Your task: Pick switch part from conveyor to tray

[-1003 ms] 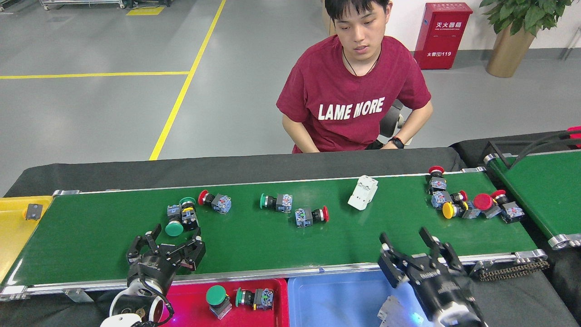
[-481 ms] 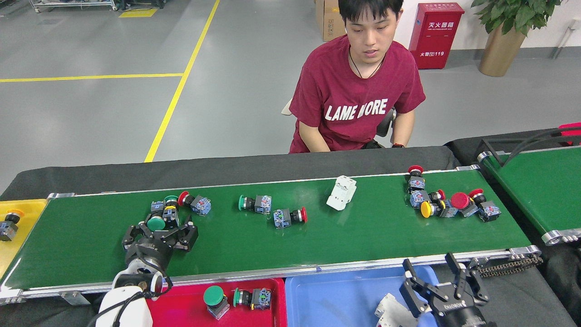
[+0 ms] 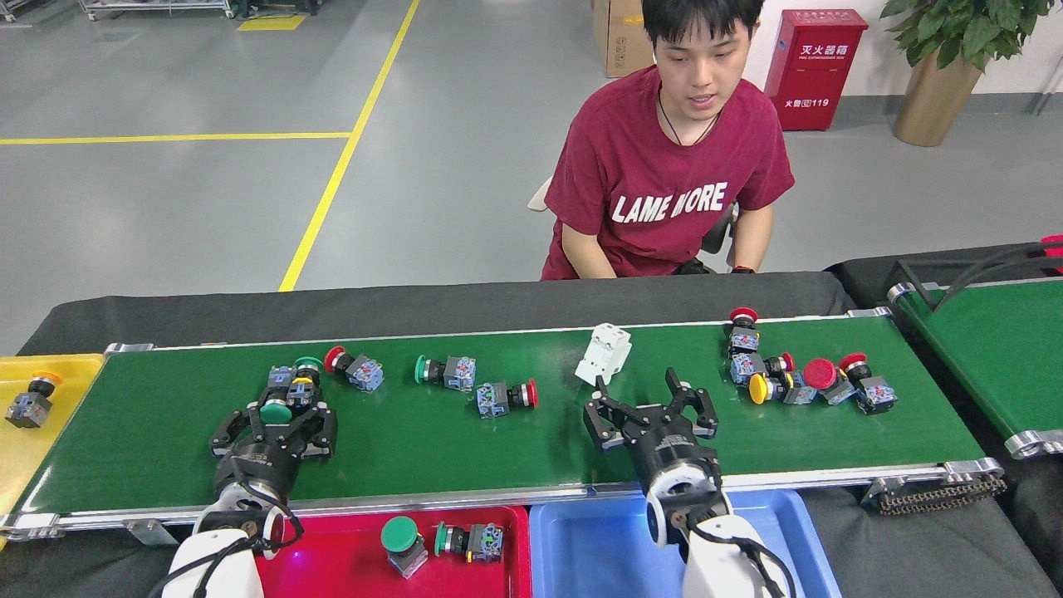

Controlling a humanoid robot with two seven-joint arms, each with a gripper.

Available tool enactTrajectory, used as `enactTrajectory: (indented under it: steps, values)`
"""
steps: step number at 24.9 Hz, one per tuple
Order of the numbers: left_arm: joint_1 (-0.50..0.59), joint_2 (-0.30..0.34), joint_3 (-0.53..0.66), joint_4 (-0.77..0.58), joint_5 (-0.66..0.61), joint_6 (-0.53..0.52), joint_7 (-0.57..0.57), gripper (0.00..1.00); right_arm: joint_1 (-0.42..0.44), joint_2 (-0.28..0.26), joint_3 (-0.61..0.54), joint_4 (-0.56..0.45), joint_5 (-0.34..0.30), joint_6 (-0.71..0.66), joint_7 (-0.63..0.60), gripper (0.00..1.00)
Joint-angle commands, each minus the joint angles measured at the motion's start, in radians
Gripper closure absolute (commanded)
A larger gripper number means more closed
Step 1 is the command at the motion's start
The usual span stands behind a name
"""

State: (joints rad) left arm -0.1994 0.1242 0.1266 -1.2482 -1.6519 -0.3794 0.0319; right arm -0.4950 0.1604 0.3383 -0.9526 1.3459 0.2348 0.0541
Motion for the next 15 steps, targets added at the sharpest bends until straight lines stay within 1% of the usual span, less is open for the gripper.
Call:
enactTrajectory:
  steps: [1, 2, 3, 4, 5, 6, 7, 8, 9, 10, 11, 13, 14, 15]
  values:
    - [0.086, 0.026, 0.005, -0.152, 0.029, -0.263, 0.014, 0.99, -0.062, 0.004, 0.015, 0.071, -0.022, 0.021, -0.011, 0.02]
    - [0.150, 0.034, 0.007, -0.228, 0.047, -0.349, 0.013, 0.98, -0.088, 0.005, 0.024, 0.100, -0.042, 0.021, -0.011, 0.02]
    - [0.215, 0.038, 0.008, -0.298, 0.058, -0.406, 0.010, 0.97, -0.114, 0.005, 0.028, 0.127, -0.068, 0.021, -0.014, 0.02]
    - [0.273, 0.041, 0.008, -0.358, 0.066, -0.406, 0.010, 0.93, -0.145, 0.007, 0.034, 0.153, -0.094, 0.018, -0.020, 0.02]
    - [0.320, 0.040, 0.008, -0.404, 0.072, -0.406, 0.010, 0.87, -0.172, 0.007, 0.045, 0.193, -0.119, 0.014, -0.026, 0.02]
    - [0.351, 0.040, 0.007, -0.430, 0.073, -0.406, 0.008, 0.75, -0.191, 0.007, 0.056, 0.232, -0.136, 0.014, -0.031, 0.02]
    - [0.382, 0.037, 0.007, -0.451, 0.072, -0.406, 0.008, 0.45, -0.226, 0.008, 0.070, 0.282, -0.159, 0.014, -0.037, 0.02]
    - [0.388, 0.023, 0.008, -0.453, 0.066, -0.406, 0.006, 0.12, -0.260, 0.008, 0.073, 0.328, -0.188, 0.012, -0.039, 0.03]
    - [0.388, 0.015, 0.010, -0.453, 0.066, -0.406, 0.008, 0.00, -0.280, 0.008, 0.077, 0.360, -0.211, 0.011, -0.043, 0.03]
    - [0.390, 0.009, 0.008, -0.453, 0.066, -0.406, 0.008, 0.00, -0.289, 0.008, 0.080, 0.382, -0.234, 0.009, -0.050, 0.05]
    - [0.391, 0.008, 0.010, -0.450, 0.072, -0.406, 0.008, 0.00, -0.290, 0.008, 0.091, 0.391, -0.243, -0.003, -0.057, 0.09]
    - [0.397, 0.008, 0.011, -0.448, 0.075, -0.406, 0.008, 0.00, -0.293, 0.004, 0.108, 0.393, -0.252, -0.068, -0.065, 0.21]
    - [0.402, 0.006, 0.024, -0.450, 0.076, -0.406, 0.008, 0.00, -0.293, -0.001, 0.110, 0.394, -0.254, -0.115, -0.065, 0.34]
    - [0.408, 0.005, 0.050, -0.450, 0.076, -0.406, 0.010, 0.00, -0.292, -0.005, 0.110, 0.396, -0.252, -0.161, -0.068, 0.50]
